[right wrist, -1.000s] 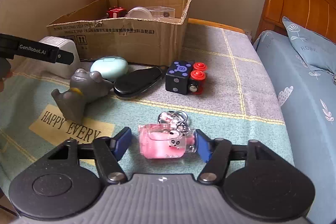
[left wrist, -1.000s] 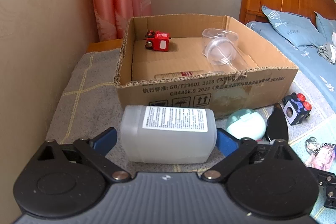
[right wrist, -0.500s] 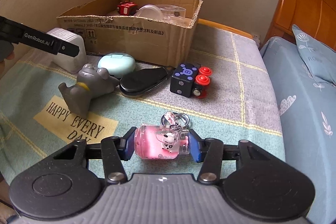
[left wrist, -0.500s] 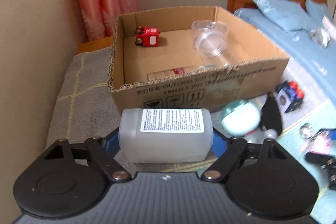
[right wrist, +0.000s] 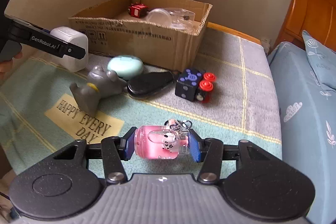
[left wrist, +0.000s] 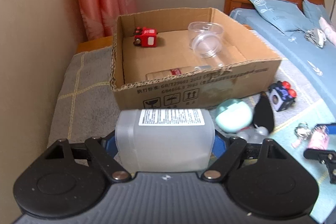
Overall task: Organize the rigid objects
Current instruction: 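Grasp the white plastic jug with the left tool while the right tool holds the keychain, then carry the jug and keychain into the cardboard box and open both tools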
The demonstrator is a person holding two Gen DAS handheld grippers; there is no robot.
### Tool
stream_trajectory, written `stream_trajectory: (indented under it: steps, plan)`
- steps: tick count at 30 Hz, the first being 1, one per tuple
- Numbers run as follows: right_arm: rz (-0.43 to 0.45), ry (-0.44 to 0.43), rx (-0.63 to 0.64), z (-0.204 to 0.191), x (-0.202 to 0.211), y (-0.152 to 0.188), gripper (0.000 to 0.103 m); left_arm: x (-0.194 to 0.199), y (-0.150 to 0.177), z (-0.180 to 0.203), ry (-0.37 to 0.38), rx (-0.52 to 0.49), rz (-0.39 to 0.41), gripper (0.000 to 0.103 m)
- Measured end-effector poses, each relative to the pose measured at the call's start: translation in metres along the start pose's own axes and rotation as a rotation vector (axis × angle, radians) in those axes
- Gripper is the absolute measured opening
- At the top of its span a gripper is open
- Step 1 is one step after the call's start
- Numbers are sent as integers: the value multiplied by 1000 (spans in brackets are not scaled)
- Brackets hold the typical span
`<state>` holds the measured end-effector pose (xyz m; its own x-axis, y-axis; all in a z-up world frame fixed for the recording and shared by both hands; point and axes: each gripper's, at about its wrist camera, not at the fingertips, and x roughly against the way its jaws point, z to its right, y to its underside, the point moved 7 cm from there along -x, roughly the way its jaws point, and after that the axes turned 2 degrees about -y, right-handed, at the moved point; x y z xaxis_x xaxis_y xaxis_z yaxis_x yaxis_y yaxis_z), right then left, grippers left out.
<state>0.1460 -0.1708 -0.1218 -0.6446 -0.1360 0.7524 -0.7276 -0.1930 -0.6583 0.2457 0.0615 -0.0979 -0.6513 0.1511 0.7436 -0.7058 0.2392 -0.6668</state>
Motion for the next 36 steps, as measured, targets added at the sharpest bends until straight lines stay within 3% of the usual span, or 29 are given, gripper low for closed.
stream_trajectory:
  steps: [6,17,27,36]
  plan:
    - [1,-30,63,7,17,-16,56,22,-14,12,40,-59,-17,82]
    - [102,-67,104,23,50,-76,56,53,-80,13,73,-73,104,82]
    - [197,-117,117,35,48,-161,56,16,-145,-6,53,-56,113,83]
    - [147,-153,101,34,7,-195,56,-28,-164,-18,25,-64,33,83]
